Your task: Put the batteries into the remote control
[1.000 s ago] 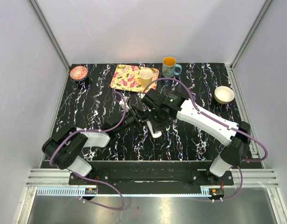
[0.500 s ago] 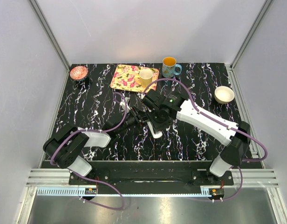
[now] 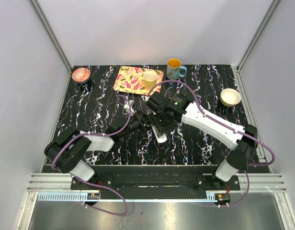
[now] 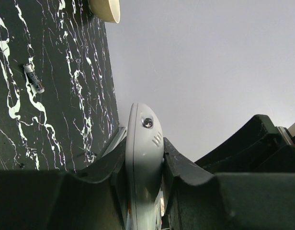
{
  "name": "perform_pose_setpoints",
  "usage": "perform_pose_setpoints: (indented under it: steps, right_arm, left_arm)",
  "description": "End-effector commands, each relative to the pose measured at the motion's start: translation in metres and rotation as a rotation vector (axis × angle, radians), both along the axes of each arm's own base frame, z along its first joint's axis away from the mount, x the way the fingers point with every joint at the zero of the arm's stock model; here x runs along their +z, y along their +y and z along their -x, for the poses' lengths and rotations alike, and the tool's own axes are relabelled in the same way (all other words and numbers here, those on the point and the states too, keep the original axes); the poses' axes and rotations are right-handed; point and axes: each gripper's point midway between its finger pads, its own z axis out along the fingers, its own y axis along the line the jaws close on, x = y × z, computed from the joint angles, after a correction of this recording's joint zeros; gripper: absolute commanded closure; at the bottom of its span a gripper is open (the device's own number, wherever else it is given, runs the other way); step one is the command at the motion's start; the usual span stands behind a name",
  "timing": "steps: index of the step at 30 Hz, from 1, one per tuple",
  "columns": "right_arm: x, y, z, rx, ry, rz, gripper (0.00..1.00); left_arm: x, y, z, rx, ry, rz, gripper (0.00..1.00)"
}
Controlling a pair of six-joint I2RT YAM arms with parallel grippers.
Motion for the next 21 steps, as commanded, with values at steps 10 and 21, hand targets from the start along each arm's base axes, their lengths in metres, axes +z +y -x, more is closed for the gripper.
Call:
perform_pose_setpoints:
  steps: [10,21]
  right_arm:
    - [0.020,0.006,-0.018,-0.048,-0.091,-0.073,0.34]
    - [0.054,0.005,-0.015,-0.090,-0.137,-0.193,0.30]
  left_arm:
    - [0.047,-0.008,0.012,-0.056,-0.113,0.102,1.00]
    - [0.043,-0.006,0.012,-0.050,-0.107,0.099,1.00]
